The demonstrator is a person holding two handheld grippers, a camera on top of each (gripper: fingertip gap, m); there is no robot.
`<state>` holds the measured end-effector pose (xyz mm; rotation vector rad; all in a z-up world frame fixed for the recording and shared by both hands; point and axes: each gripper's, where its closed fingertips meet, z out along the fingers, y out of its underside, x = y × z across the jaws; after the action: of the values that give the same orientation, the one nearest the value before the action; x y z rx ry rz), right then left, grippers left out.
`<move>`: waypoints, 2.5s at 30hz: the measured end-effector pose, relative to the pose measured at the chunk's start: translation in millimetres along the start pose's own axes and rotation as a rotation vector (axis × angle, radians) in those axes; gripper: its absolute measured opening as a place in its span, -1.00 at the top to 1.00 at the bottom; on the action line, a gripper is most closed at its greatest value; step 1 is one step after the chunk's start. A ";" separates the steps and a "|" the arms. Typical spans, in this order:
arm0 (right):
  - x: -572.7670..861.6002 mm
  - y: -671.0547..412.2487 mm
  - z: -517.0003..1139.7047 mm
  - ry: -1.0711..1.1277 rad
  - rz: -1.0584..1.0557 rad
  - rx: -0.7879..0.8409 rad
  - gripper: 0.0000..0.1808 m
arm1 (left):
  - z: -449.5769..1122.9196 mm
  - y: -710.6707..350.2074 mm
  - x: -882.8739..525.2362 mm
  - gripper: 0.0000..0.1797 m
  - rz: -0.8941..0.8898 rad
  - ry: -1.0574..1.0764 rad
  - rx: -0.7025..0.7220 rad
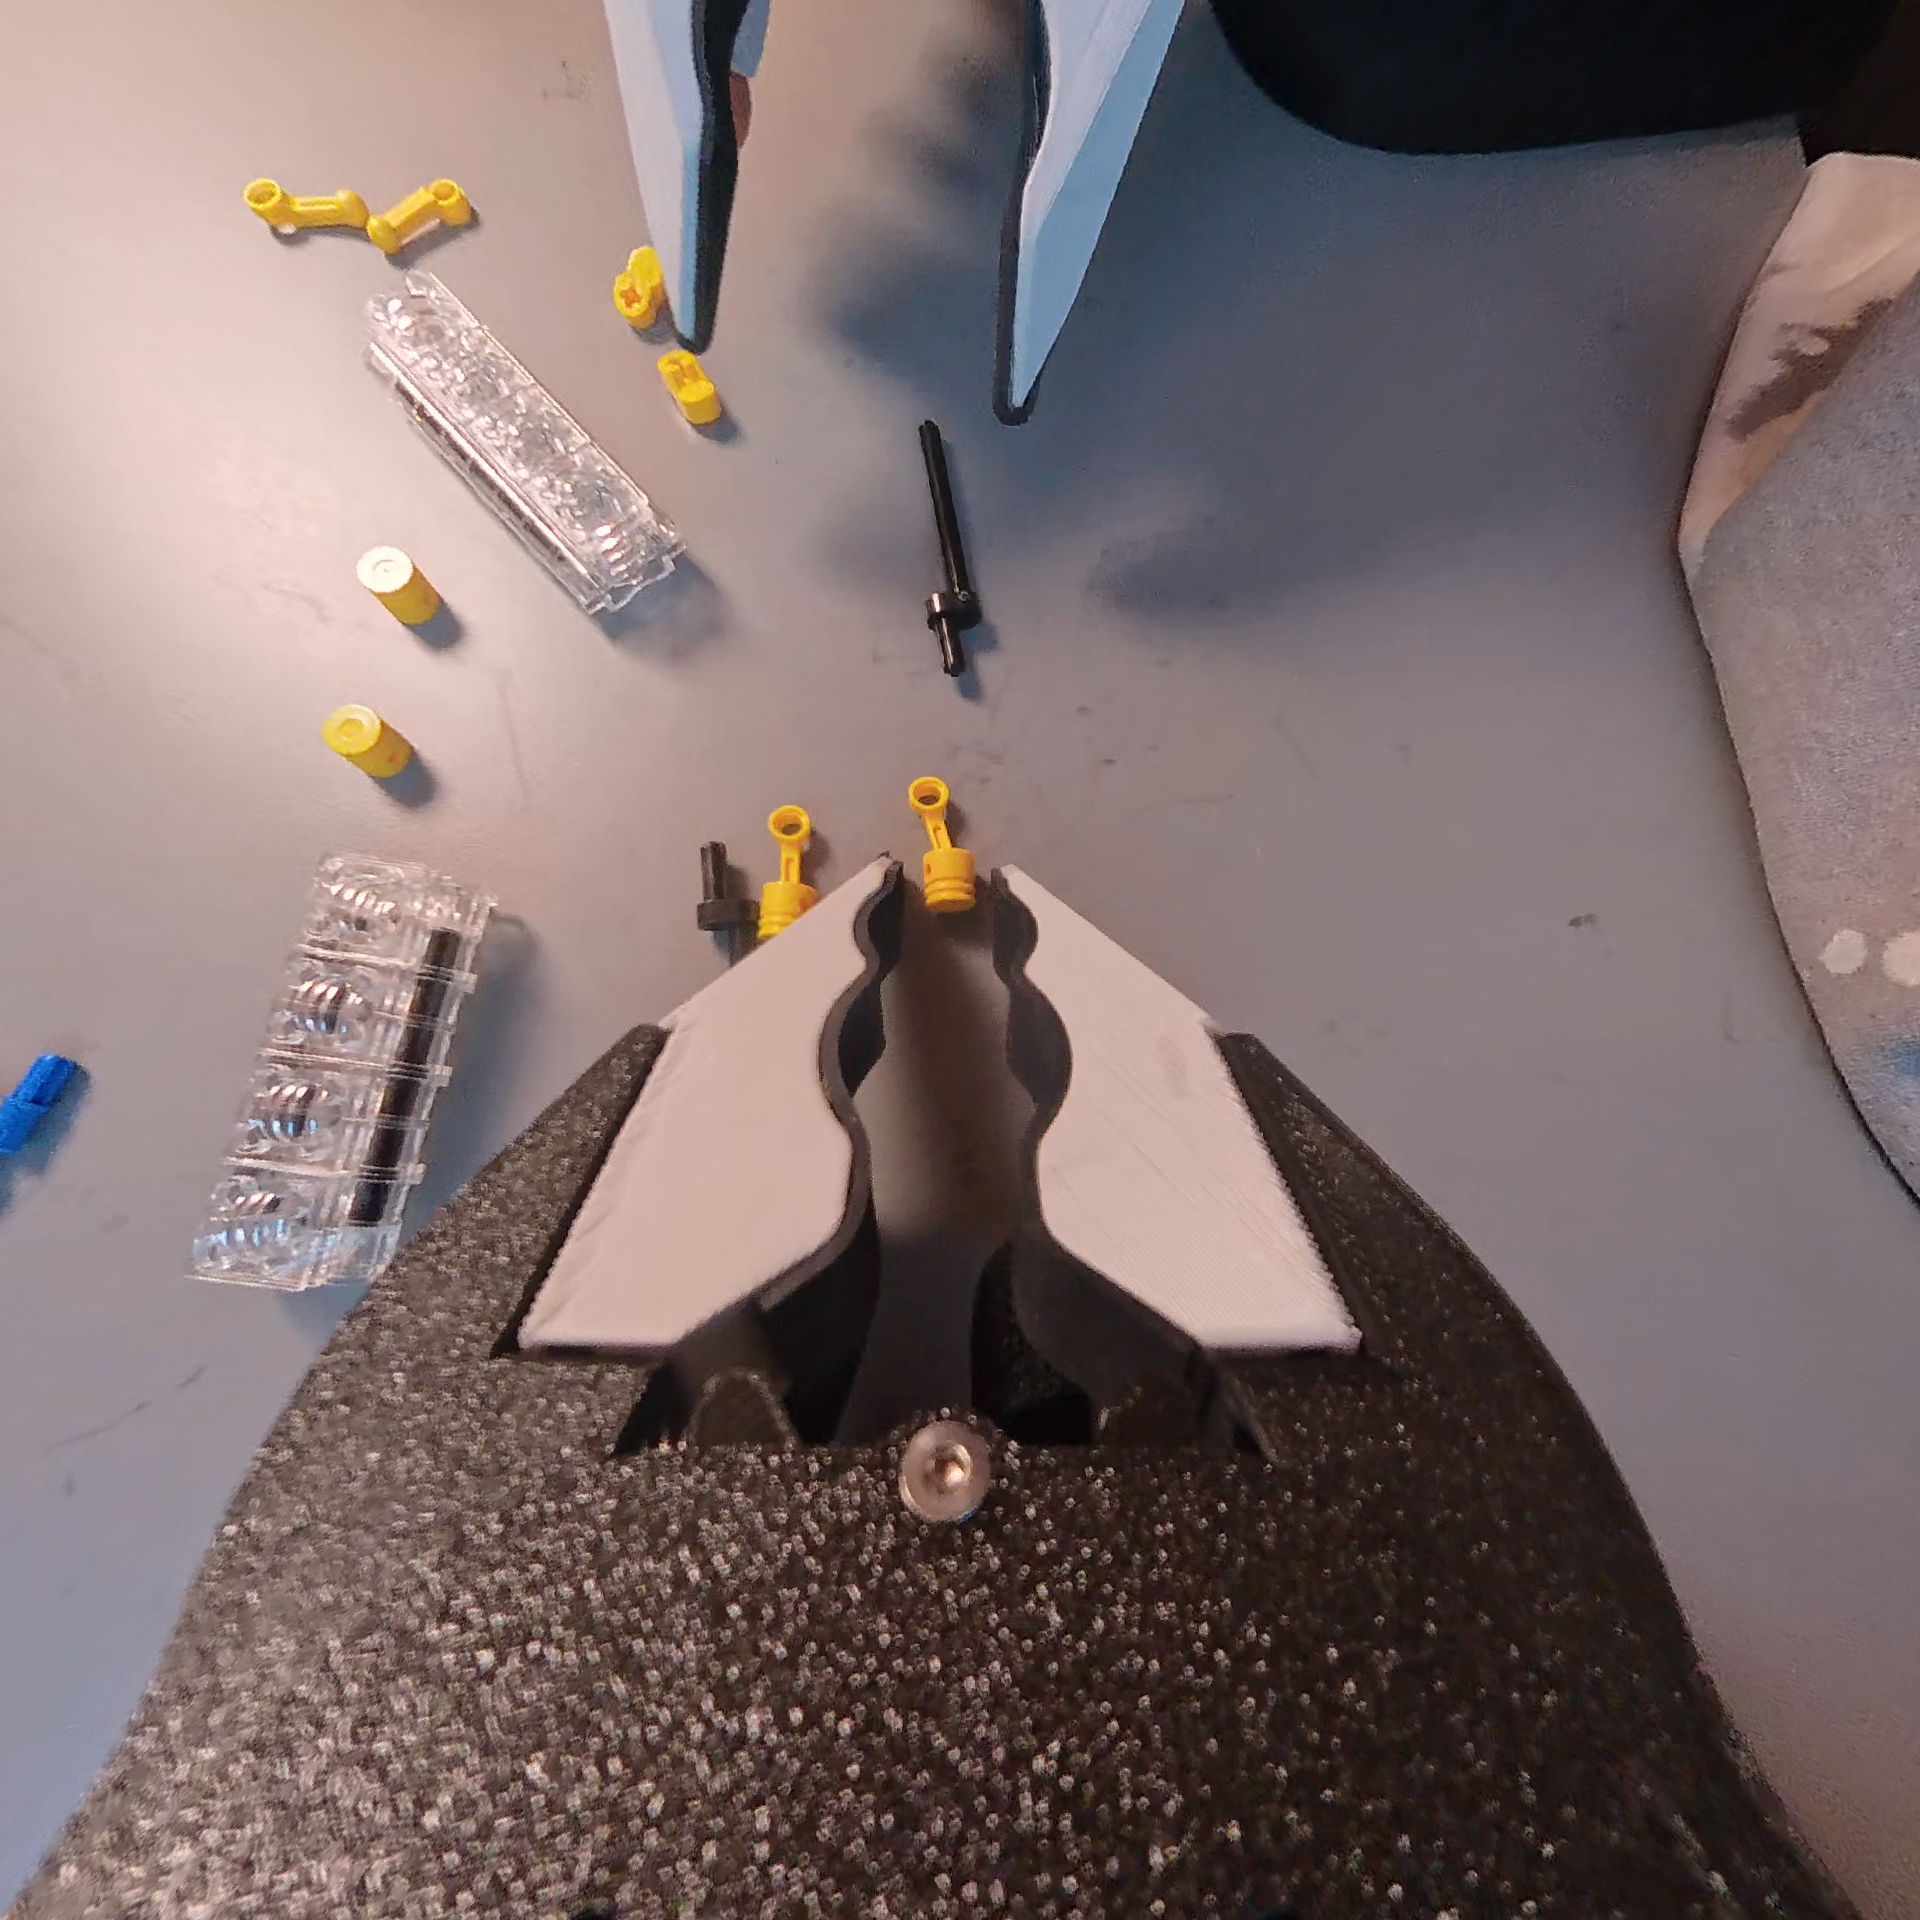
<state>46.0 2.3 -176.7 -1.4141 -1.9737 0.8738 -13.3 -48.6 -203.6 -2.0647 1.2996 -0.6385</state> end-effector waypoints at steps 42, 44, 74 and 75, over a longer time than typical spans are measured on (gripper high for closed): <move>-15.9 13.9 1.1 -0.123 0.046 -0.044 0.77 | -25.9 1.1 -12.3 0.82 -0.010 -0.052 0.058; -13.6 13.7 0.1 -0.114 0.050 -0.038 0.76 | -24.1 -4.4 -12.8 0.78 -0.009 -0.058 0.085; -1.1 9.1 -3.1 -0.058 0.065 0.003 0.75 | -21.6 21.2 -0.5 0.91 -0.002 0.005 -0.064; 1.3 7.4 -4.2 -0.047 0.066 0.014 0.74 | -22.8 22.4 -0.3 0.91 -0.004 0.007 -0.067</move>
<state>53.2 6.1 -179.7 -1.4705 -1.9613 0.9559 -42.6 -61.2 -203.6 -2.1212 1.3384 -0.6118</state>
